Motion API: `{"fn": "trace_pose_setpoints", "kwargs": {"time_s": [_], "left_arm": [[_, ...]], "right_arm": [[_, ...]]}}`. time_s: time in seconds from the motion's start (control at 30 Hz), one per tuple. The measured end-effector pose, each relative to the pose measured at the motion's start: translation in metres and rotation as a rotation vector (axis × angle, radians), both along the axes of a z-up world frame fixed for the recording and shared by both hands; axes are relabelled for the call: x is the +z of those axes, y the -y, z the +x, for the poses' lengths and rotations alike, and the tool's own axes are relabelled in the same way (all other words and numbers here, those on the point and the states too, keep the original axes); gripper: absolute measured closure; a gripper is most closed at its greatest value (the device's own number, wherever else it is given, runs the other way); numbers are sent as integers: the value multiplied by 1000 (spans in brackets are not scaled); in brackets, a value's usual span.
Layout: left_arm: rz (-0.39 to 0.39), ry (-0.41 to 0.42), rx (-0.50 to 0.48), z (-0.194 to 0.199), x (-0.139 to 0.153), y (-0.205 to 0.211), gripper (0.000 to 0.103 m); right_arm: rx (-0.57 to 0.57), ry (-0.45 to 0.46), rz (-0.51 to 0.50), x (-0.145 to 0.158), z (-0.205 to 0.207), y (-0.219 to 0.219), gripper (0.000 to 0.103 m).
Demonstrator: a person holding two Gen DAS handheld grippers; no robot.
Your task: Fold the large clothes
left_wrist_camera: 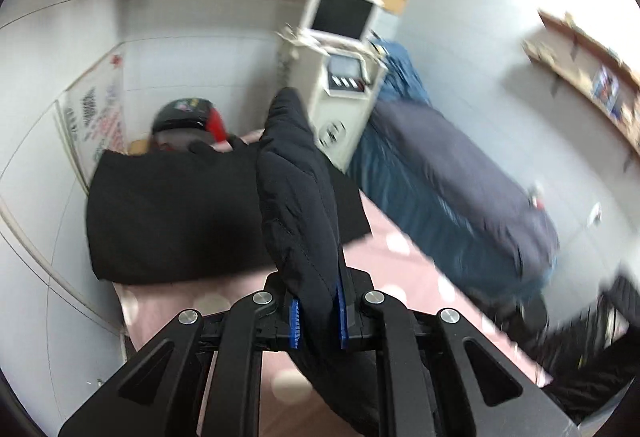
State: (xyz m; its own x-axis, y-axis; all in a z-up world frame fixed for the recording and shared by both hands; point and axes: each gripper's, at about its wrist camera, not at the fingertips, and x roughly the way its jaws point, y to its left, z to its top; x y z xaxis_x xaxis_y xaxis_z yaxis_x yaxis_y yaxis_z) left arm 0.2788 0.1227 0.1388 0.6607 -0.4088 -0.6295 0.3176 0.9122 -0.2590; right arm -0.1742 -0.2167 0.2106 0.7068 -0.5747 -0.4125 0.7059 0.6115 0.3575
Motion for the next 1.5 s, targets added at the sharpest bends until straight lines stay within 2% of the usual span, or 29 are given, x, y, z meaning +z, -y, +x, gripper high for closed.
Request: {"fn": "trace_pose_setpoints", "kwargs": {"time_s": [0.1, 0.17, 0.2, 0.23, 0.27, 0.3, 0.33, 0.37, 0.43, 0.47, 0.53, 0.57, 0.6, 0.63, 0.7, 0.77, 0.83, 0.9, 0.97, 1.07, 1.17, 1.23, 1.33, 1.43, 1.47, 1.5], "left_arm": [[48, 87, 70, 21, 1, -7, 90], [29, 72, 111, 41, -8, -15, 90], [26, 48, 116, 47, -17, -14, 90], [45, -3, 122, 57, -37, -13, 86], [65, -47, 124, 65, -51, -16, 83], [89, -99, 116, 70, -71, -12, 80], [126, -175, 99, 73, -99, -5, 70], [158, -229, 90, 81, -121, 1, 53], [217, -287, 103, 72, -157, 1, 33], [267, -330, 145, 66, -179, 1, 27], [291, -362, 204, 57, -196, -10, 26], [269, -380, 231, 50, -201, -18, 26], [245, -395, 263, 42, -204, -28, 26], [228, -398, 280, 35, -205, -37, 26], [211, -376, 292, 18, -194, -44, 26], [245, -301, 274, 1, -174, -36, 25], [284, -216, 223, -15, -156, -13, 22], [319, -145, 111, -35, -147, 25, 17], [356, -131, -12, -44, -148, 68, 13], [411, -180, -200, -59, -170, 149, 13], [449, -200, -293, -67, -191, 214, 13], [465, -184, -312, -67, -198, 246, 13], [542, -162, -267, -57, -210, 291, 13], [692, -155, -167, -35, -233, 318, 13], [707, -177, -159, -28, -240, 319, 18], [697, -202, -161, -23, -243, 314, 27]], "right_arm": [[-24, -2, -33, -1, -12, 5, 94], [-15, 0, 28, -13, -12, 10, 94], [17, -13, 102, -32, -8, 20, 94], [21, -28, 136, -47, -6, 27, 93], [25, -55, 176, -66, -4, 34, 87], [27, -130, 246, -99, 6, 42, 78], [2, -187, 282, -122, 12, 45, 73], [-25, -227, 306, -140, 16, 48, 61], [-108, -314, 389, -189, 14, 56, 47], [-165, -347, 424, -208, 9, 59, 46], [-245, -387, 511, -235, -9, 62, 46], [-293, -387, 592, -249, -22, 62, 46], [-303, -349, 639, -255, -33, 61, 46], [-302, -325, 660, -258, -37, 58, 46], [-298, -364, 641, -258, -39, 51, 45], [-267, -413, 582, -252, -35, 38, 32], [-237, -419, 565, -247, -23, 30, 31], [-190, -423, 553, -243, -11, 17, 30], [-145, -449, 537, -244, 5, 0, 29], [-63, -469, 526, -244, 33, -12, 29], [33, -525, 472, -243, 58, -41, 29], [70, -540, 454, -239, 66, -54, 29], [91, -556, 456, -239, 65, -70, 26], [77, -557, 487, -241, 56, -78, 25], [74, -562, 496, -242, 53, -78, 25], [65, -567, 504, -243, 50, -79, 25]]}}
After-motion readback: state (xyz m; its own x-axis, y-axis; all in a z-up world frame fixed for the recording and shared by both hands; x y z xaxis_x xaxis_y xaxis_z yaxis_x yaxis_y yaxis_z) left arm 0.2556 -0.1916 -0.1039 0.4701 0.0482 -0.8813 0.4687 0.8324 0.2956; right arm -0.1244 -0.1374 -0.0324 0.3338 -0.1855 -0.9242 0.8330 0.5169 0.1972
